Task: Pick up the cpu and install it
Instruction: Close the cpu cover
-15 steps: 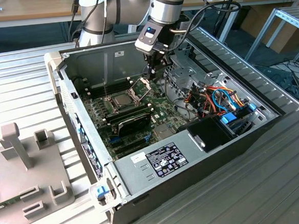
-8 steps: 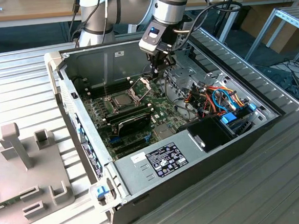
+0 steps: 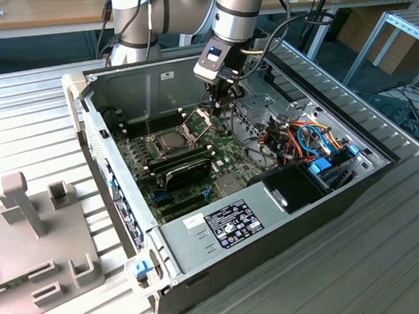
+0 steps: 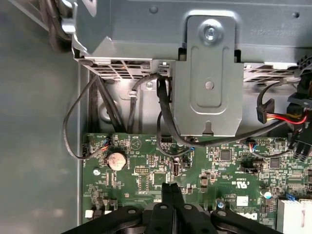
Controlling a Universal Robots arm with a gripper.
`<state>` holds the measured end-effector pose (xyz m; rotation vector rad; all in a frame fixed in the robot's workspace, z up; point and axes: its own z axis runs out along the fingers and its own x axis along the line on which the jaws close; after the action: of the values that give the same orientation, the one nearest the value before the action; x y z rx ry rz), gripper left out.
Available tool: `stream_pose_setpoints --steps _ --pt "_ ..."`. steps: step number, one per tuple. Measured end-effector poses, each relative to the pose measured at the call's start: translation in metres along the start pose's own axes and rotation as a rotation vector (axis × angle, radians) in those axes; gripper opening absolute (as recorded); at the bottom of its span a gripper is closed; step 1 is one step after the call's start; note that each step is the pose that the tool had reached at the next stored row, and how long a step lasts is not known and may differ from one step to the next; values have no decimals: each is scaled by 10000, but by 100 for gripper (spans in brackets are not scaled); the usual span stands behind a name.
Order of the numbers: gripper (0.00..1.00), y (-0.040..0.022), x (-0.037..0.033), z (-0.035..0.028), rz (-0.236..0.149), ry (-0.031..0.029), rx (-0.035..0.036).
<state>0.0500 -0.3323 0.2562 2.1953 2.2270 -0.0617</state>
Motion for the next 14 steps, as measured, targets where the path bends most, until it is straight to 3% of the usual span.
stream_pose_setpoints --steps 6,14 --pt "11 2 3 90 -1 0 0" --pt "11 -31 4 94 -1 -1 -3"
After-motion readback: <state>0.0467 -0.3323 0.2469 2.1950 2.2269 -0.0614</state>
